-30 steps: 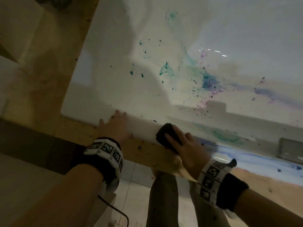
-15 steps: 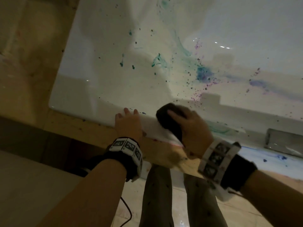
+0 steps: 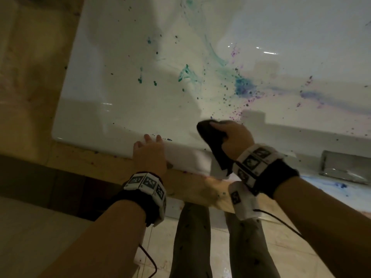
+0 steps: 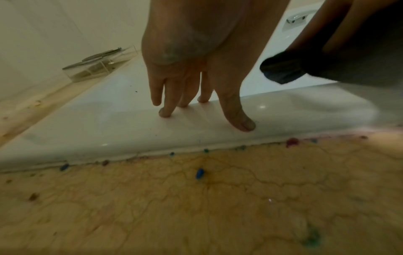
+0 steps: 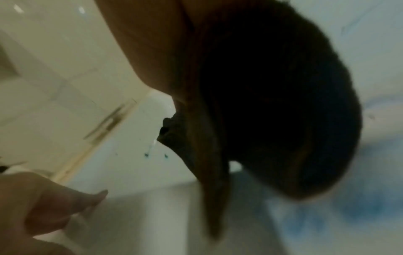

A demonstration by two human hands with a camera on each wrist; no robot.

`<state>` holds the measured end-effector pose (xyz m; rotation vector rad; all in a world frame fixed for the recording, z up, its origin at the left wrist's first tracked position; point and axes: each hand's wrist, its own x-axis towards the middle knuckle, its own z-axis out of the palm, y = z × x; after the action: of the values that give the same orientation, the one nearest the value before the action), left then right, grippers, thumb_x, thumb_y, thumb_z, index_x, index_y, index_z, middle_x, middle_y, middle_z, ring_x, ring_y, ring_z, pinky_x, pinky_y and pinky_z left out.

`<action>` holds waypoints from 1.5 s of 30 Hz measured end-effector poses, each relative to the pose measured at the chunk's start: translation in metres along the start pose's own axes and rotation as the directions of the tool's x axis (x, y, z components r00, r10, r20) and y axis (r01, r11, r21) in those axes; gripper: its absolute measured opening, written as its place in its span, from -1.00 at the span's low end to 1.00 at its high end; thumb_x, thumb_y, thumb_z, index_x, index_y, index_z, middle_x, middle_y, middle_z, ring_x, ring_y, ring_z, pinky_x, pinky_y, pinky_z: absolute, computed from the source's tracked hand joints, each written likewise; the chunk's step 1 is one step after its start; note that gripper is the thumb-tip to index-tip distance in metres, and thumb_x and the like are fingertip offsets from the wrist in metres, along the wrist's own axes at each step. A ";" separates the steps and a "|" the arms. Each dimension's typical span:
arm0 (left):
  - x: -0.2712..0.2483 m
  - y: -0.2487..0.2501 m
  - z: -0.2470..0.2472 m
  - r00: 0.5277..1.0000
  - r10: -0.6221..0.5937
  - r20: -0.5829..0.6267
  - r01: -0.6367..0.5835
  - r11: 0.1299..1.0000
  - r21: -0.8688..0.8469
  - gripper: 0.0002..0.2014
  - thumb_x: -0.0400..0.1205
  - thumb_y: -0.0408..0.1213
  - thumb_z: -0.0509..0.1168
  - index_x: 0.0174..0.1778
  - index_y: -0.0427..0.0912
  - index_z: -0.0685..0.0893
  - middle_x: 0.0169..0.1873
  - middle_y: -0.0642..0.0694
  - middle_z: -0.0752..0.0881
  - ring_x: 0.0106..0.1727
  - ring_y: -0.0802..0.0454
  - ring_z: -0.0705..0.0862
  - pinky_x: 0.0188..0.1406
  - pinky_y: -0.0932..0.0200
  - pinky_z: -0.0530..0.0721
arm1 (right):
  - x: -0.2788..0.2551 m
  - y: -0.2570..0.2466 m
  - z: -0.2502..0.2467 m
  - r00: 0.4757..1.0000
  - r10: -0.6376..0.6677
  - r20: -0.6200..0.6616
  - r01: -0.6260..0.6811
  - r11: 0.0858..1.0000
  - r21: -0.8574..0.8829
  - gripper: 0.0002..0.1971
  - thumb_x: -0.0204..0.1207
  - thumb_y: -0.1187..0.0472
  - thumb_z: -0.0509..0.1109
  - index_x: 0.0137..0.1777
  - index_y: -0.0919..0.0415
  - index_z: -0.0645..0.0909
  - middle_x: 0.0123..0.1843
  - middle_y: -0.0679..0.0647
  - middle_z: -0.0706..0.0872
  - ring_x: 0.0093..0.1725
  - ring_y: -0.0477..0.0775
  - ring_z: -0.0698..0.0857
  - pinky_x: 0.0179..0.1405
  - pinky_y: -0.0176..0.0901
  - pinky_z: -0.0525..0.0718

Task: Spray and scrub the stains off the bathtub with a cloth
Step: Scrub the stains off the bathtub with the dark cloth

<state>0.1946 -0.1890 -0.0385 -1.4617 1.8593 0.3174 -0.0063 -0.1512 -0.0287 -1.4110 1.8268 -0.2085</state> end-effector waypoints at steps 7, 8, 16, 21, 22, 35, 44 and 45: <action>-0.029 0.026 0.008 0.968 0.227 -0.111 -0.238 0.966 -0.100 -0.18 0.63 0.09 0.17 0.63 0.01 -0.22 0.65 -0.08 -0.14 0.66 -0.03 -0.11 0.59 -0.10 -0.22 | -0.075 0.045 0.019 0.948 -0.301 0.099 0.317 0.888 -0.334 -0.15 0.02 0.31 0.70 0.39 0.08 0.51 0.39 0.20 0.49 0.07 0.25 0.70 -0.14 0.05 0.78; -0.033 0.035 0.011 0.954 0.281 -0.104 -0.292 0.949 -0.118 -0.20 0.64 0.07 0.15 0.63 -0.01 -0.22 0.65 -0.06 -0.17 0.66 -0.01 -0.17 0.60 -0.06 -0.25 | -0.080 0.051 0.028 0.947 -0.295 0.128 0.322 0.863 -0.389 -0.04 -0.16 0.27 0.75 0.36 0.04 0.50 0.37 0.18 0.47 -0.04 0.19 0.73 -0.32 -0.03 0.79; -0.031 0.052 0.009 0.966 0.249 -0.065 -0.257 0.936 -0.241 -0.31 0.67 -0.15 0.20 0.64 -0.12 0.00 0.65 -0.08 -0.03 0.66 -0.05 -0.11 0.63 0.05 0.00 | -0.047 0.059 0.030 0.983 -0.171 0.063 0.181 0.890 -0.419 -0.16 0.33 0.05 0.53 0.57 0.00 0.18 0.49 0.11 0.35 0.25 0.21 0.55 0.02 0.07 0.70; -0.031 0.057 0.001 0.971 0.237 -0.026 -0.237 0.951 -0.196 -0.29 0.66 -0.17 0.23 0.64 -0.15 0.00 0.65 -0.12 -0.01 0.66 -0.09 -0.09 0.59 0.01 0.08 | -0.022 0.069 -0.022 0.982 0.055 -0.179 -0.032 0.991 0.129 -0.49 0.49 -0.07 0.07 0.39 0.00 0.53 0.34 0.06 0.58 0.32 0.17 0.54 0.15 -0.39 0.36; -0.030 0.057 0.000 0.971 0.239 -0.021 -0.239 0.954 -0.181 -0.29 0.65 -0.17 0.24 0.64 -0.17 0.00 0.64 -0.14 0.00 0.66 -0.10 -0.07 0.58 -0.01 0.11 | -0.026 0.071 -0.029 0.982 -0.008 -0.191 0.029 0.994 0.107 -0.57 0.56 0.09 0.13 0.41 0.02 0.52 0.36 0.07 0.57 0.34 0.17 0.53 0.19 -0.38 0.36; -0.029 0.062 -0.005 0.976 0.218 -0.004 -0.218 0.973 -0.078 -0.27 0.63 -0.10 0.27 0.63 -0.17 0.06 0.63 -0.14 0.11 0.65 -0.10 0.03 0.55 -0.01 0.22 | -0.039 0.098 -0.010 0.999 -0.051 0.014 0.052 0.949 -0.310 -0.50 0.60 0.23 0.22 0.54 -0.05 0.32 0.47 0.09 0.43 0.35 0.21 0.46 0.31 0.01 0.50; -0.055 0.122 0.002 0.883 0.468 -0.040 -0.469 0.873 -0.136 -0.26 0.67 -0.11 0.19 0.65 -0.12 -0.12 0.65 -0.08 -0.09 0.66 -0.04 -0.13 0.62 0.05 -0.17 | -0.089 0.115 -0.046 0.979 -0.193 0.064 0.200 0.970 -0.141 -0.51 0.57 0.21 0.32 0.50 0.04 0.40 0.45 0.02 0.42 0.31 0.03 0.49 0.33 -0.21 0.48; -0.054 0.128 0.002 0.892 0.452 -0.012 -0.449 0.882 -0.145 -0.27 0.68 -0.11 0.19 0.64 -0.16 -0.10 0.65 -0.10 -0.07 0.66 -0.07 -0.13 0.62 0.03 -0.16 | -0.101 0.117 -0.033 0.983 -0.149 0.102 0.168 0.963 -0.212 -0.44 0.56 0.13 0.33 0.56 -0.01 0.30 0.54 0.08 0.32 0.37 0.13 0.46 0.34 -0.05 0.52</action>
<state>0.0823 -0.1065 -0.0342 -1.0884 2.1855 0.7023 -0.1093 -0.0311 -0.0233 -1.6967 1.7079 -0.0264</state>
